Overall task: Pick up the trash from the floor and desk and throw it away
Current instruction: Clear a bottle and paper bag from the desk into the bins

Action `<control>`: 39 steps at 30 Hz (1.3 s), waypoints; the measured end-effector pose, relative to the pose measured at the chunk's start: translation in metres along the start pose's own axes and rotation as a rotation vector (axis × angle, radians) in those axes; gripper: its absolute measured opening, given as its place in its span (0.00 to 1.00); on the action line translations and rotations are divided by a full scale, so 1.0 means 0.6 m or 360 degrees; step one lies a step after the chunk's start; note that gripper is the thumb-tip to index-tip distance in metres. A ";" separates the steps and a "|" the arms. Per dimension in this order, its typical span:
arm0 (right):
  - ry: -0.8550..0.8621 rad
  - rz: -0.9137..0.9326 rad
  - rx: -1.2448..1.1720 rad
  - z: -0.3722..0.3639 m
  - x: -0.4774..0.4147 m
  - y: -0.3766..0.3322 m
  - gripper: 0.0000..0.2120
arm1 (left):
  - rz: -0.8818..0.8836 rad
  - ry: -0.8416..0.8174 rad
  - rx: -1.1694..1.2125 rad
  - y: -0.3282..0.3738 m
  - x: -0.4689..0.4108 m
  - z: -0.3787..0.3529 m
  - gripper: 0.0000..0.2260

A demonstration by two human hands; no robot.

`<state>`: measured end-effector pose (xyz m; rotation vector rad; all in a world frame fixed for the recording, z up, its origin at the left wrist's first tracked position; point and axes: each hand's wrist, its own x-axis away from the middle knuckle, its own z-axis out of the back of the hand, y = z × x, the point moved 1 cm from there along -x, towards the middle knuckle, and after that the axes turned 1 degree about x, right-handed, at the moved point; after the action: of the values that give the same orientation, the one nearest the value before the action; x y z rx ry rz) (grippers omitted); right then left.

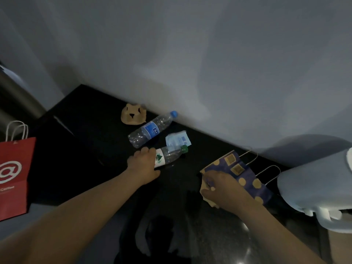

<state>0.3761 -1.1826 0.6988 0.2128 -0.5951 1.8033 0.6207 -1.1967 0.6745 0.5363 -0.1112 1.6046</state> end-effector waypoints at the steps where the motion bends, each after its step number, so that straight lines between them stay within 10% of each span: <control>1: -0.0012 -0.0001 -0.0006 -0.001 -0.012 0.005 0.12 | 0.0023 0.0006 -0.0014 0.001 -0.012 -0.008 0.33; 21: 0.0176 0.0118 -0.0207 0.030 -0.325 0.007 0.25 | 0.0215 0.0011 0.0352 -0.069 -0.049 -0.128 0.33; 29: -0.0094 0.0484 0.0456 -0.009 -0.381 0.001 0.45 | 0.0287 0.0065 0.0378 -0.087 -0.023 -0.147 0.32; 39: 0.0184 0.0285 0.0161 -0.019 -0.337 0.028 0.27 | 0.0293 0.0091 0.0320 -0.079 -0.019 -0.147 0.32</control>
<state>0.4262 -1.3508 0.5966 0.1258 -0.4530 2.0064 0.6426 -1.1676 0.5808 0.6496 0.0459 1.8209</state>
